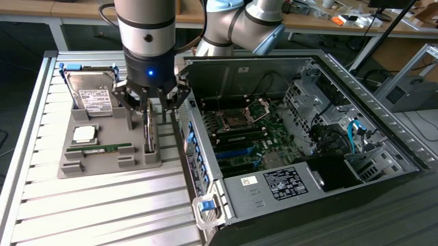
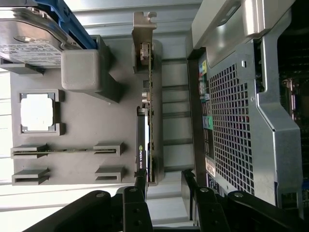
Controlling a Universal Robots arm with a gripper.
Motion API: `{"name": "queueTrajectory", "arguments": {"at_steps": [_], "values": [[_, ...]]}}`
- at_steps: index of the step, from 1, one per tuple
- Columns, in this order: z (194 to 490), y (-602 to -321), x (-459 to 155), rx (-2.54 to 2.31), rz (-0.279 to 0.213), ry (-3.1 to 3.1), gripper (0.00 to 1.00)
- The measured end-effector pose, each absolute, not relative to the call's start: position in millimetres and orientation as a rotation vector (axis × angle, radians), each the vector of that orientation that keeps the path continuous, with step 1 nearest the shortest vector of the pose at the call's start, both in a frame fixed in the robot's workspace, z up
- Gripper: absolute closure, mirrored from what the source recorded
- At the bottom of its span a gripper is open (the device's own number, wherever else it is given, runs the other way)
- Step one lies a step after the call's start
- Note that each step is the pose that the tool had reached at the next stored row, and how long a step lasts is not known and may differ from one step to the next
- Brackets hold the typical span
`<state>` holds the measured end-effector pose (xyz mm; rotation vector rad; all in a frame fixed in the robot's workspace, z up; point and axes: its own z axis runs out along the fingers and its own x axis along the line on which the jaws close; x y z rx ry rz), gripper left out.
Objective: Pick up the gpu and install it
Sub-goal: 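Pick up the gpu and move the gpu toward the slot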
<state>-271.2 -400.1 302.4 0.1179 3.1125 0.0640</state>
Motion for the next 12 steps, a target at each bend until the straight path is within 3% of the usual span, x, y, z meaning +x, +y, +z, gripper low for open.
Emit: {"name": "queueTrajectory", "arguments": {"at_steps": [12], "values": [[299.3,-400.1,-271.2,0.118,0.064,3.112,0.58]]}}
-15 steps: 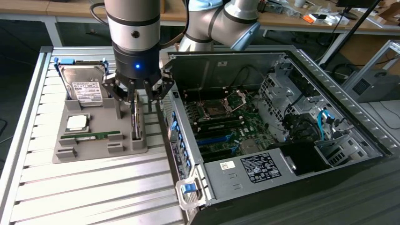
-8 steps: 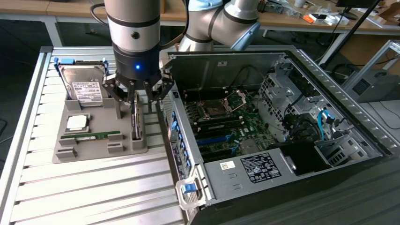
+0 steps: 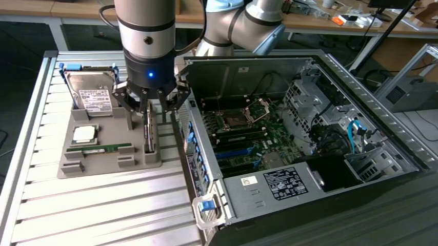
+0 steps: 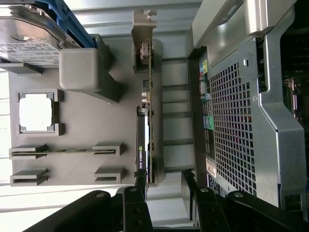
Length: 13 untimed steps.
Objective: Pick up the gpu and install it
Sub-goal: 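Pick up the gpu and move the gpu toward the slot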
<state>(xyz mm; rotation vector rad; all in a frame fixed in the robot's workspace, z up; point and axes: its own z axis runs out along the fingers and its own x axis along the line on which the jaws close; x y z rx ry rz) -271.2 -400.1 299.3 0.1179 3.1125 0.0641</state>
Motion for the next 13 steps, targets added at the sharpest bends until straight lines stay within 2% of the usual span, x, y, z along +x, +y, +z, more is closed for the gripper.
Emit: {"name": "queueTrajectory", "arguments": {"at_steps": [13], "values": [[296.1,-400.1,-271.2,0.118,0.064,3.112,0.58]]}}
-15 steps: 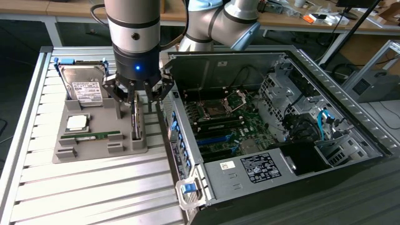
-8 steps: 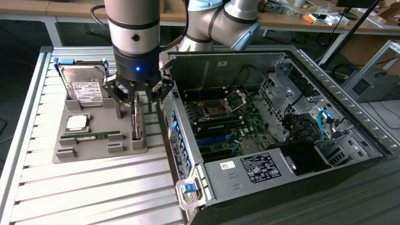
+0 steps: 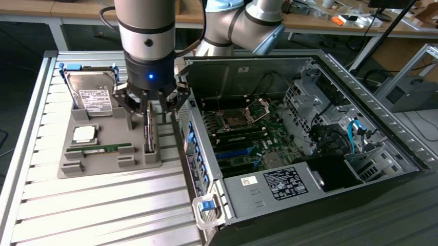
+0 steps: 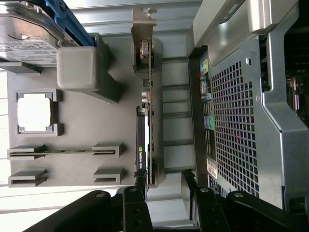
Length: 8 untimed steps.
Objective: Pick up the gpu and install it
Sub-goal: 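Pick up the gpu and move the gpu toward the slot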
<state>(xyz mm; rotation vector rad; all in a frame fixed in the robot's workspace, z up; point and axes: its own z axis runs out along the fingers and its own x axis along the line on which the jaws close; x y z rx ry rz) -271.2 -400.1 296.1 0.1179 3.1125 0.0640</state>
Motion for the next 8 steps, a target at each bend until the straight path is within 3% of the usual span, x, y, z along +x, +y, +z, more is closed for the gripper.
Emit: {"name": "queueTrajectory", "arguments": {"at_steps": [8], "values": [[294.1,-400.1,-271.2,0.118,0.064,3.113,0.58]]}}
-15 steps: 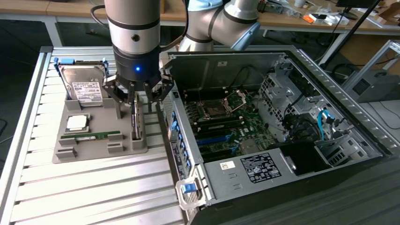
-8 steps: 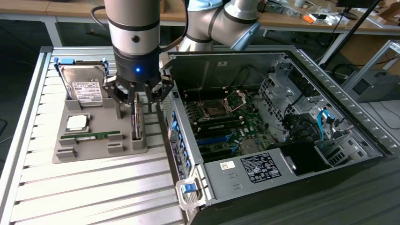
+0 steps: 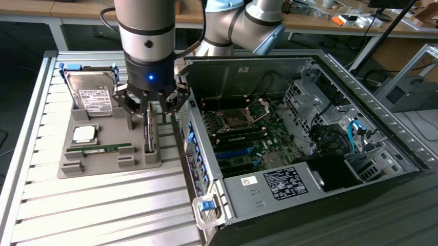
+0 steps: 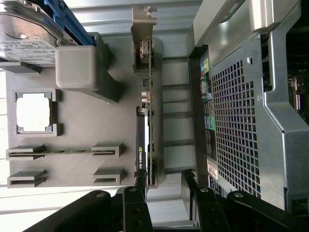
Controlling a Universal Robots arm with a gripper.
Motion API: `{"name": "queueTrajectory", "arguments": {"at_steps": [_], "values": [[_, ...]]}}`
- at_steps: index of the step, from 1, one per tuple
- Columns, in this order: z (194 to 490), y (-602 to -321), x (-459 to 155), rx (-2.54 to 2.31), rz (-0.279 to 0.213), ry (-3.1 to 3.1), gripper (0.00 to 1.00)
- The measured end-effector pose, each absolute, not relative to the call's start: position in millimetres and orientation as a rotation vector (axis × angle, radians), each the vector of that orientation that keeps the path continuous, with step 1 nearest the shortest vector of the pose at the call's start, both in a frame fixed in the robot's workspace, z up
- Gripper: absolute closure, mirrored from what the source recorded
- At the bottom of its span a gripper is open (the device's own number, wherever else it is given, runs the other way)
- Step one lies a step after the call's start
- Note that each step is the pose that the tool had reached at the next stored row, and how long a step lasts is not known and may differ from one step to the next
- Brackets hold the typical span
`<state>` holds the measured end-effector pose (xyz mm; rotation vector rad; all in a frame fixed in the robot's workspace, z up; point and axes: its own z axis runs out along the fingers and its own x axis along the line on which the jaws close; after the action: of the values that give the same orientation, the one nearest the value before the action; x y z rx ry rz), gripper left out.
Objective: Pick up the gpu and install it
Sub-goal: 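Pick up the gpu and move the gpu toward the slot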
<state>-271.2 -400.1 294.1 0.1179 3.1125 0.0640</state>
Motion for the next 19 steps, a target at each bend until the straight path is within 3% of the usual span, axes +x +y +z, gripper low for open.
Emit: {"name": "queueTrajectory", "arguments": {"at_steps": [19], "values": [[287.8,-400.2,-271.2,0.118,0.064,3.112,0.58]]}}
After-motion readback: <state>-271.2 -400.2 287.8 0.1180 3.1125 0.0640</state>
